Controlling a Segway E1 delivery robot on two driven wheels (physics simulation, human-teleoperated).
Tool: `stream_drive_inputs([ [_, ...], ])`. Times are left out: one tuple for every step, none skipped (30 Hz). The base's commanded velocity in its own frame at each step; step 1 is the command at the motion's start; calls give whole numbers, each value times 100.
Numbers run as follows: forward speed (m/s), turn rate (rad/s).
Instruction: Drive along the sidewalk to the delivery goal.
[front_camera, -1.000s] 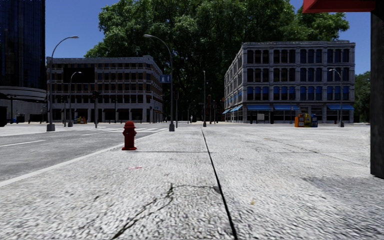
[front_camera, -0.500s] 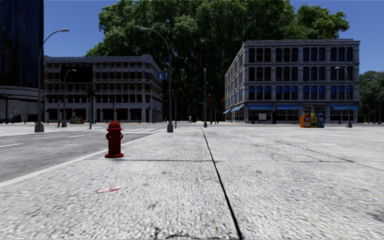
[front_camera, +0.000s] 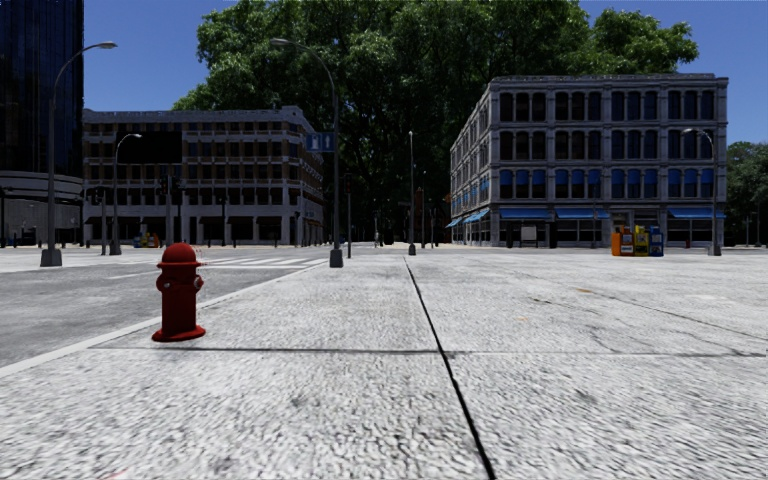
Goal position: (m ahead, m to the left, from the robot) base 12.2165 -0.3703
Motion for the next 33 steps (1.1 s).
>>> stream_drive_inputs([
  [200,0],
  [200,0],
  [200,0],
  [200,0],
  [200,0],
  [200,0],
  [200,0],
  [200,0],
  [200,0],
  [200,0],
  [200,0],
  [200,0],
  [200,0],
  [200,0],
  [200,0],
  [200,0],
  [200,0],
  [200,0],
  [200,0],
  [200,0],
  [200,0],
  [200,0],
  [200,0],
  [200,0],
  [200,0],
  [200,0],
  [200,0],
  [200,0],
  [200,0],
  [200,0],
  [200,0],
  [200,0],
  [200,0],
])
